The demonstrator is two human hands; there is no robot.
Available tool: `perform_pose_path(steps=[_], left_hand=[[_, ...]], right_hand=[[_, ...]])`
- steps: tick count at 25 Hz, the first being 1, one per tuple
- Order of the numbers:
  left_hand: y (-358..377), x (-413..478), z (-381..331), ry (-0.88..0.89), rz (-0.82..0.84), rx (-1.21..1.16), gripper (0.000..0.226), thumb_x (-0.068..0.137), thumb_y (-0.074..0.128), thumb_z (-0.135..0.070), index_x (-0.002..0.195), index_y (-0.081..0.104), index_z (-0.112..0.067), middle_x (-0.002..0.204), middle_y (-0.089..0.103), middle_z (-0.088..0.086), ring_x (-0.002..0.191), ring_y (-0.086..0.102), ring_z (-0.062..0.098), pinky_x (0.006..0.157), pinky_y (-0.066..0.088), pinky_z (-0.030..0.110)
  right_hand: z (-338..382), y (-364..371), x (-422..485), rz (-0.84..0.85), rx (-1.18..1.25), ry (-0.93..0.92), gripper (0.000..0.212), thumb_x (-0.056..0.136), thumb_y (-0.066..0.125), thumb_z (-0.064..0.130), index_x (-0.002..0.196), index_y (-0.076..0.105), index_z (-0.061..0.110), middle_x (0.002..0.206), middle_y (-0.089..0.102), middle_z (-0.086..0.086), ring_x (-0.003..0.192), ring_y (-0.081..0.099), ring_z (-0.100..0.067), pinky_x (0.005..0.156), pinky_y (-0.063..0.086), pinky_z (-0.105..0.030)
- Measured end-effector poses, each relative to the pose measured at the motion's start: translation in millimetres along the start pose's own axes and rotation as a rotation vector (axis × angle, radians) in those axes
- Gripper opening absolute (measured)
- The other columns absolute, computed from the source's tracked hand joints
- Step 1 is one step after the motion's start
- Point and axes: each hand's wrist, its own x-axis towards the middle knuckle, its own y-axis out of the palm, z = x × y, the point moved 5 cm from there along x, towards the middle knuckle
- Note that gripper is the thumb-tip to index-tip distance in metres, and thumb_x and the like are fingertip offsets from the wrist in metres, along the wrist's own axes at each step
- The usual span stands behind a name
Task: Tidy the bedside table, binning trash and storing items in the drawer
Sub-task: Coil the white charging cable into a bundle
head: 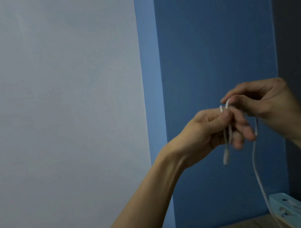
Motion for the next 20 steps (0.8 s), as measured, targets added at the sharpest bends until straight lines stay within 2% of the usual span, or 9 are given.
perform_pose_path(steps=[2,4,7,9,10,12,15,18,20], left_hand=[[1,0,-4,0.039,-0.015,0.009,0.037,0.101,0.019,-0.011,0.102,0.050,0.009,0.053,0.062,-0.008,0.043,0.048,-0.001,0.052,0.042,0.011],[3,1,-5,0.066,-0.007,-0.006,0.034,0.099,0.019,-0.009,0.108,0.049,0.006,0.052,0.059,-0.010,0.046,0.053,0.001,0.056,0.045,0.013],[4,2,-6,0.083,0.027,-0.075,0.024,0.092,0.027,0.004,0.096,0.048,-0.007,0.076,0.072,-0.006,0.071,0.069,0.006,0.073,0.054,0.018],[0,1,-6,0.095,0.006,-0.110,0.025,0.089,0.030,0.010,0.093,0.048,-0.007,0.088,0.074,-0.003,0.085,0.070,0.010,0.081,0.054,0.024],[-4,0,-5,0.103,-0.016,-0.125,0.027,0.089,0.030,0.010,0.090,0.048,-0.010,0.086,0.074,-0.002,0.084,0.070,0.011,0.078,0.054,0.026],[-10,-2,-4,0.110,-0.078,-0.170,0.026,0.091,0.028,0.005,0.088,0.047,-0.013,0.071,0.067,-0.005,0.069,0.065,0.008,0.067,0.052,0.023],[-19,-5,3,0.073,-0.172,-0.201,0.027,0.096,0.025,-0.014,0.104,0.051,-0.011,0.061,0.049,-0.010,0.054,0.043,0.002,0.056,0.037,0.016],[-29,-7,8,0.064,-0.217,-0.151,0.026,0.097,0.027,-0.016,0.094,0.053,-0.011,0.064,0.057,-0.009,0.059,0.052,0.006,0.063,0.042,0.022],[-33,-8,7,0.073,-0.220,-0.127,0.026,0.099,0.028,-0.012,0.088,0.052,-0.011,0.082,0.072,0.000,0.078,0.068,0.016,0.077,0.051,0.029]], right_hand=[[-5,3,-1,-0.026,0.064,0.052,0.011,0.065,0.068,0.042,0.062,0.072,0.032,0.055,0.066,0.011,0.051,0.054,-0.006,0.050,0.043,-0.016],[-11,5,-3,-0.040,0.083,0.100,0.021,0.064,0.069,0.051,0.062,0.072,0.031,0.056,0.065,0.009,0.053,0.052,-0.012,0.049,0.043,-0.019],[-28,15,-7,-0.083,0.233,0.259,0.016,0.073,0.067,0.034,0.059,0.072,0.026,0.056,0.067,0.007,0.050,0.060,-0.008,0.046,0.049,-0.019],[-42,25,-15,-0.098,0.281,0.363,0.023,0.076,0.062,0.025,0.055,0.070,0.023,0.046,0.062,0.006,0.043,0.055,-0.003,0.042,0.043,-0.017],[-46,30,-20,-0.092,0.256,0.385,0.028,0.077,0.055,0.021,0.052,0.068,0.019,0.041,0.056,0.006,0.037,0.049,-0.002,0.039,0.037,-0.015],[-50,37,-27,-0.071,0.170,0.376,0.035,0.082,0.058,0.017,0.046,0.060,0.014,0.034,0.045,0.002,0.030,0.037,-0.004,0.032,0.028,-0.014],[-49,41,-33,0.010,0.038,0.344,0.049,0.090,0.052,0.003,0.048,0.066,0.025,0.035,0.045,-0.003,0.029,0.033,-0.004,0.033,0.025,-0.013],[-45,41,-38,0.129,-0.155,0.321,0.035,0.090,0.053,0.011,0.059,0.063,0.024,0.042,0.048,-0.002,0.036,0.037,-0.005,0.038,0.030,-0.016],[-40,37,-42,0.189,-0.377,0.289,0.032,0.089,0.054,0.014,0.057,0.058,0.015,0.043,0.049,-0.003,0.038,0.041,-0.008,0.042,0.034,-0.019]])
